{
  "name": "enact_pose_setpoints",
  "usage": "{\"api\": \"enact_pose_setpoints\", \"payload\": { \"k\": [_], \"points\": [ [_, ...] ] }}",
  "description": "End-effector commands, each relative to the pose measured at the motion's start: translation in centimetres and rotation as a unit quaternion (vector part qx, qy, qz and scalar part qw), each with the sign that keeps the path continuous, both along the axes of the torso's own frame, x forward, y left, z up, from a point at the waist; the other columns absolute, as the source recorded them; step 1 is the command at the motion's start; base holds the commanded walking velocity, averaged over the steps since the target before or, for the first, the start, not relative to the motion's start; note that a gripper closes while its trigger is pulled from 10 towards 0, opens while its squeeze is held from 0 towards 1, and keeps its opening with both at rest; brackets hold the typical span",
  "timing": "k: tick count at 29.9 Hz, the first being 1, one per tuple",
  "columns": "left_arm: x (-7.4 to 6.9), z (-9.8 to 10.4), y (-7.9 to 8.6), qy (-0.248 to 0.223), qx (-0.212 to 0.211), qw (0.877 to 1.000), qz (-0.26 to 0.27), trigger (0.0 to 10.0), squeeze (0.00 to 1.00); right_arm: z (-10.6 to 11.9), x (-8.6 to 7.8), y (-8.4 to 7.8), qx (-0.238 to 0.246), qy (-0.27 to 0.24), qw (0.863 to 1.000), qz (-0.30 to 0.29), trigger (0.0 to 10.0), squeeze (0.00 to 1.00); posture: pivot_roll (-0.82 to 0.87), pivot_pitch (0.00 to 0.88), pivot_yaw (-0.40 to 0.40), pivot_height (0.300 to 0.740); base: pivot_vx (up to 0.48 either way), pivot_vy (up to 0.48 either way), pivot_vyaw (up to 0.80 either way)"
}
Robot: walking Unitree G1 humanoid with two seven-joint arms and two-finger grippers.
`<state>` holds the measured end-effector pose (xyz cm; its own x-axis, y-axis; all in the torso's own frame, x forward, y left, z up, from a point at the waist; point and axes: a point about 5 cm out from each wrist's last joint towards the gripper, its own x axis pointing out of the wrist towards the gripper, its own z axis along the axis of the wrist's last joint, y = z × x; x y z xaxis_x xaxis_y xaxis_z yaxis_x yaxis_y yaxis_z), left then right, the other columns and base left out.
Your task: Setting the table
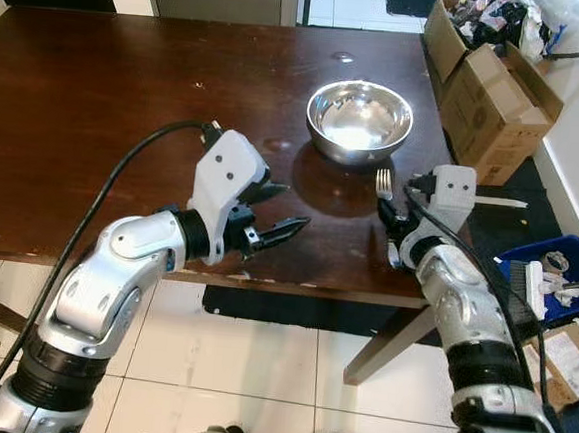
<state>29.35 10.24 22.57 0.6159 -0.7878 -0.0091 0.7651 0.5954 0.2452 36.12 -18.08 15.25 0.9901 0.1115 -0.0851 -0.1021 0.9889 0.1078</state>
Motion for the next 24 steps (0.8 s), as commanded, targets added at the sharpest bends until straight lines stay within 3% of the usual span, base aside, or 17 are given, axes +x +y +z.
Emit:
{"api": "enact_pose_setpoints", "payload": {
  "k": [1,8,13,21,24],
  "points": [
    [0.1,-0.7,0.0,0.009,-0.001,1.000,0.007,10.0,0.00,0.0,-0.8,-0.1,-0.017,-0.003,1.000,0.001,10.0,0.00,-0.08,0.096,0.065,0.740,0.000,0.000,0.00],
    [0.4,-1.3,0.2,0.015,-0.009,0.999,0.032,10.0,0.00,1.0,-4.0,0.2,-0.044,-0.040,0.998,0.005,10.0,0.00,-0.10,0.090,0.065,0.740,0.000,0.000,0.00],
    [0.7,-2.0,1.0,0.019,-0.017,0.997,0.078,10.0,0.00,2.2,-6.6,2.0,-0.034,-0.085,0.996,0.016,10.0,0.00,-0.13,0.072,0.074,0.740,0.000,0.000,0.00],
    [1.0,-2.9,2.3,0.032,-0.028,0.987,0.154,10.0,0.00,2.6,-8.2,4.0,-0.020,-0.121,0.992,0.038,10.0,0.00,-0.15,0.065,0.075,0.740,0.000,0.000,0.00],
    [1.2,-3.4,3.3,0.024,-0.035,0.976,0.213,10.0,0.00,1.5,-8.9,4.6,0.000,-0.127,0.991,0.047,10.0,0.00,-0.14,0.055,0.059,0.740,0.000,0.000,0.00]
  ]
}}
